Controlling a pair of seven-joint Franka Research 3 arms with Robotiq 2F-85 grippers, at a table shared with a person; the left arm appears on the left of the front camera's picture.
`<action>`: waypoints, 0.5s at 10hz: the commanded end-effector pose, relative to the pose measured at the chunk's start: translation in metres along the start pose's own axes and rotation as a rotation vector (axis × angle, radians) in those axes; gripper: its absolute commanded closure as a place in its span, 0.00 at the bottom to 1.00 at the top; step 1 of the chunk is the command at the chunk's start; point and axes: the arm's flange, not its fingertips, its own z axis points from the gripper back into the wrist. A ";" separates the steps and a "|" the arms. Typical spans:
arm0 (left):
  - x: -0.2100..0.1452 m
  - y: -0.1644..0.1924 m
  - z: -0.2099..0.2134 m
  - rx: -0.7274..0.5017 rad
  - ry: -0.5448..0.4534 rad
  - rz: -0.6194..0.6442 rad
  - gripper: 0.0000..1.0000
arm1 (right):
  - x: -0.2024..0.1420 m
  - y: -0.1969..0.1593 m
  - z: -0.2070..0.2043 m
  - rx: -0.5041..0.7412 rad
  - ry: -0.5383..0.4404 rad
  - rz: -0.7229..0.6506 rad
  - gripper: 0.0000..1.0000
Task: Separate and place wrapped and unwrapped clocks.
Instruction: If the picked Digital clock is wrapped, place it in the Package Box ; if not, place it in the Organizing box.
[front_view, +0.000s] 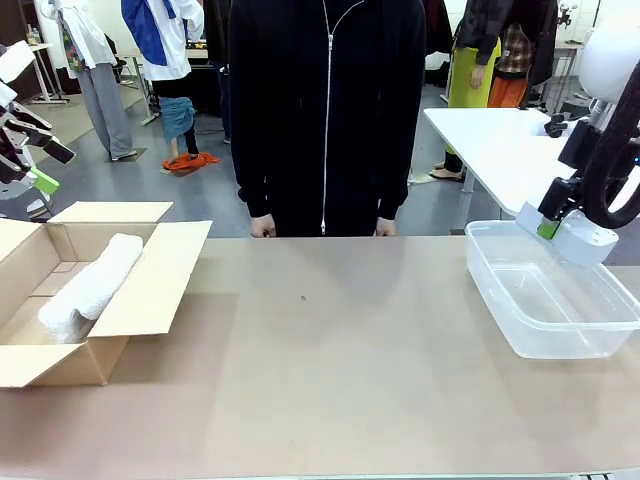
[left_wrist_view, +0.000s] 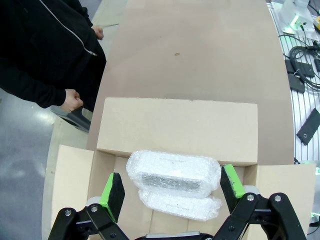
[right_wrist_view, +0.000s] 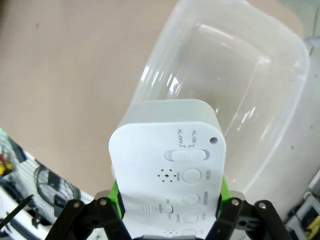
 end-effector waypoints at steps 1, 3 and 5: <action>-0.001 0.000 0.001 -0.004 -0.001 -0.009 0.00 | 0.013 -0.009 -0.019 0.012 -0.036 0.003 0.22; -0.001 0.000 0.001 -0.004 -0.001 -0.009 0.00 | 0.019 -0.022 -0.041 -0.002 -0.014 -0.007 0.22; -0.001 0.000 0.001 -0.004 -0.001 -0.009 0.00 | 0.020 -0.028 -0.053 -0.031 0.016 -0.030 0.22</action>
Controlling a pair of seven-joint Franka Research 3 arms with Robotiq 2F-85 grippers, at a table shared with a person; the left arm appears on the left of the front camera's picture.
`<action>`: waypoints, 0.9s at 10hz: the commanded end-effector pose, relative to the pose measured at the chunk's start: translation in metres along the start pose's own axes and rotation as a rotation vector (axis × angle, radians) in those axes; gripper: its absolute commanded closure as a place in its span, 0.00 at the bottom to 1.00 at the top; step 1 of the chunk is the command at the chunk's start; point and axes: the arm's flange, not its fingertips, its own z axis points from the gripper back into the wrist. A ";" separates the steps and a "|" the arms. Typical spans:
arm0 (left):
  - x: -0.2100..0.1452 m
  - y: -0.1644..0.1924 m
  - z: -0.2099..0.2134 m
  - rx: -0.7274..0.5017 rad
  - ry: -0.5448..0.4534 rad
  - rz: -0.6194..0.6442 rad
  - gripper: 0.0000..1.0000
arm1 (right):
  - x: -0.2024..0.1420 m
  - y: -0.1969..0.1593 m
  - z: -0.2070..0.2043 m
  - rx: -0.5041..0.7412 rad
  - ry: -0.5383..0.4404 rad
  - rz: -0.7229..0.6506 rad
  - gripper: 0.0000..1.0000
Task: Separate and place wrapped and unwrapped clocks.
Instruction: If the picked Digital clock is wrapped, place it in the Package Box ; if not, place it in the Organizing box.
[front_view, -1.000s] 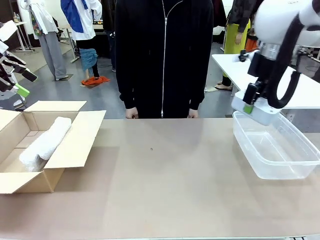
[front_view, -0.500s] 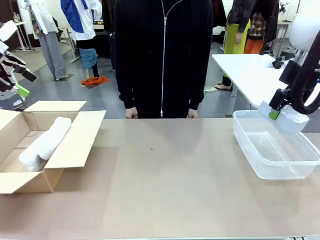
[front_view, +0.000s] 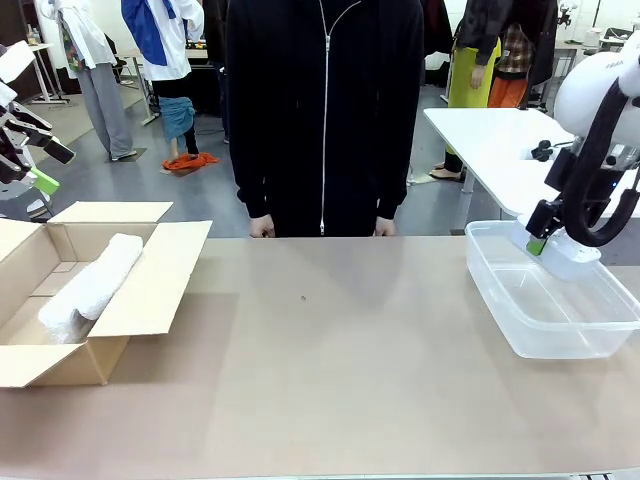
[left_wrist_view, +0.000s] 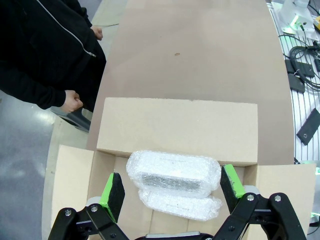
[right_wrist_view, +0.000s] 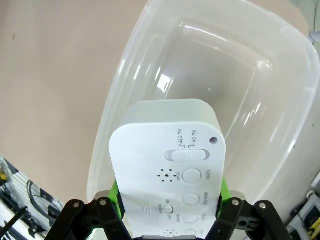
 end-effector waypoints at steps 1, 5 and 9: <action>-0.001 0.000 0.001 -0.004 -0.002 -0.009 0.00 | 0.001 -0.007 -0.005 -0.036 0.011 -0.005 0.22; -0.001 0.000 0.001 -0.004 -0.002 -0.009 0.00 | 0.007 -0.007 -0.027 -0.033 0.073 -0.197 0.22; -0.001 0.000 0.001 -0.004 -0.002 -0.009 0.00 | 0.020 0.001 -0.038 0.003 0.125 -0.310 0.22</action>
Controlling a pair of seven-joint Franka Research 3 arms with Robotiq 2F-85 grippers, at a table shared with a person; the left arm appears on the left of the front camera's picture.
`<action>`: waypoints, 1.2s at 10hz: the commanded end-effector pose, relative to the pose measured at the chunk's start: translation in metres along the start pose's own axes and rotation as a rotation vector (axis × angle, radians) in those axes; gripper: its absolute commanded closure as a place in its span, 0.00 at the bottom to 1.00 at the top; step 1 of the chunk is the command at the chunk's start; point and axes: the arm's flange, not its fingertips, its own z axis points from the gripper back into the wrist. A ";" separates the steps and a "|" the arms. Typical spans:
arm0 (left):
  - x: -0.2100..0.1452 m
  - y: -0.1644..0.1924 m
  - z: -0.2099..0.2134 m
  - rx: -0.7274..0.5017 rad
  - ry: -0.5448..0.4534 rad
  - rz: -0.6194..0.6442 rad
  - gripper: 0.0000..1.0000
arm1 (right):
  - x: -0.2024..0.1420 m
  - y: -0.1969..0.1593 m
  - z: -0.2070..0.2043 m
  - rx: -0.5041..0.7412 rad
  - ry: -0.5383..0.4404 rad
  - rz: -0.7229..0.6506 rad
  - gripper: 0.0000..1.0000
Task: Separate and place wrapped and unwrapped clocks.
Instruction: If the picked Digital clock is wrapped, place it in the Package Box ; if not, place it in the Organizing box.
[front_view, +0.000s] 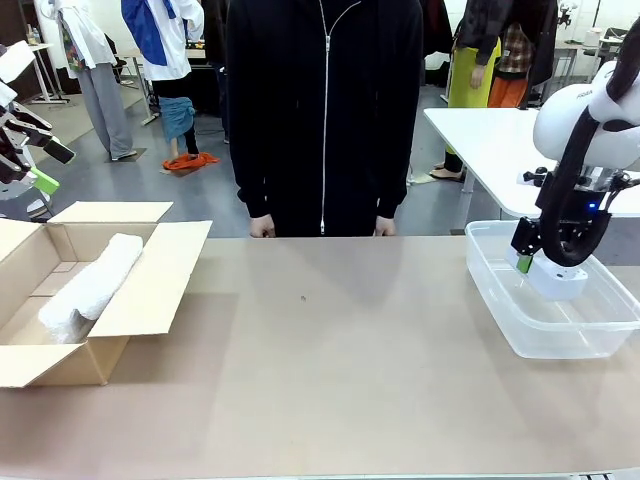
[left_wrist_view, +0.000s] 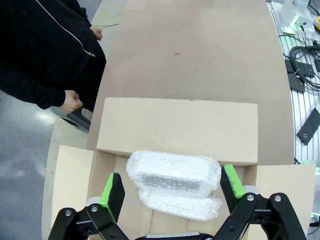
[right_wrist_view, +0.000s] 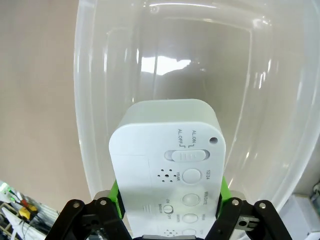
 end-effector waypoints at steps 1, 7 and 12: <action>-0.001 0.000 0.002 -0.004 -0.002 -0.009 0.00 | 0.014 0.001 -0.002 -0.015 0.035 -0.029 0.22; -0.001 0.000 0.002 -0.004 -0.002 -0.009 0.00 | 0.023 0.001 -0.017 -0.016 0.010 -0.028 0.22; -0.001 0.000 0.002 -0.004 -0.002 -0.009 0.00 | 0.023 0.000 -0.016 0.000 0.021 -0.030 0.00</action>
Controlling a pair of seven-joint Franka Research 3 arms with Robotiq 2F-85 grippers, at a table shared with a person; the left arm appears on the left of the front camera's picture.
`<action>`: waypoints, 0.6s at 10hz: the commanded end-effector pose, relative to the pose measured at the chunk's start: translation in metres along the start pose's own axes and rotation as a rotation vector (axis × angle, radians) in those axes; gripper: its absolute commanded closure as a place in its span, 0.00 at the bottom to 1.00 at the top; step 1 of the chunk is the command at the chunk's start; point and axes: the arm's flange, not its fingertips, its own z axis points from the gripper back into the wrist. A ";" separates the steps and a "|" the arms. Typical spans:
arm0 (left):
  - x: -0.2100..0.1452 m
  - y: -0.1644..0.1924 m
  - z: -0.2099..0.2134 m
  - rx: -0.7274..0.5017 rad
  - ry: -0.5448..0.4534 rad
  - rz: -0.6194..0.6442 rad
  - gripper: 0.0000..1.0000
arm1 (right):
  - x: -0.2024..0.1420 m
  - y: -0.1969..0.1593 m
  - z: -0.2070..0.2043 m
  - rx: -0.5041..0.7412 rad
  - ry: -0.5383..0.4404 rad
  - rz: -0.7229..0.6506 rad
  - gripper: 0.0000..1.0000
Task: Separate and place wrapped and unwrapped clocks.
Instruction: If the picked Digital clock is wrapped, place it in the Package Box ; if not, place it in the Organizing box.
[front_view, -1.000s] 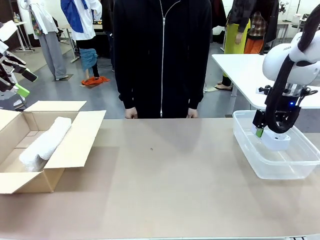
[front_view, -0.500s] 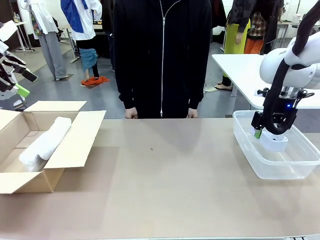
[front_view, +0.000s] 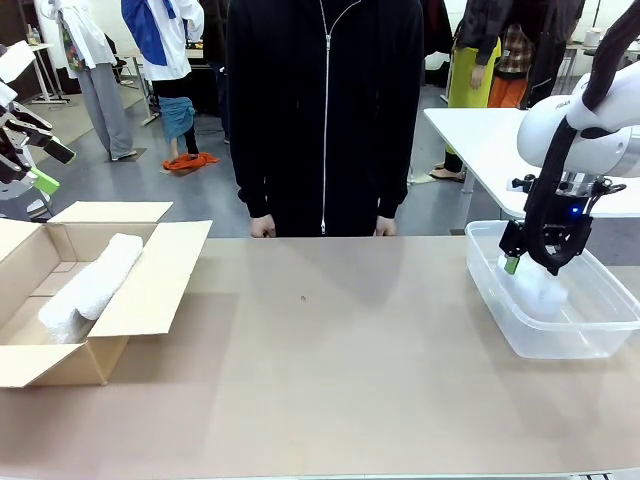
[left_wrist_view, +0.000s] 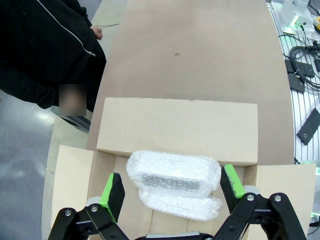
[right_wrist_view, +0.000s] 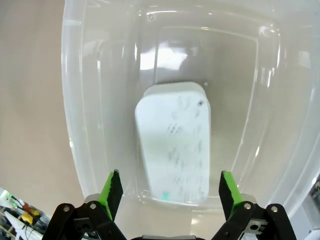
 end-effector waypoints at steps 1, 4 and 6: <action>-0.001 0.000 0.002 -0.003 -0.002 -0.009 0.00 | 0.003 -0.002 0.001 0.003 0.005 -0.012 0.00; -0.001 0.000 0.002 -0.003 -0.002 -0.009 0.00 | 0.002 -0.002 0.002 0.000 0.007 -0.014 0.00; -0.001 0.000 0.002 -0.003 -0.002 -0.009 0.00 | -0.007 0.003 0.017 -0.014 -0.026 0.001 0.00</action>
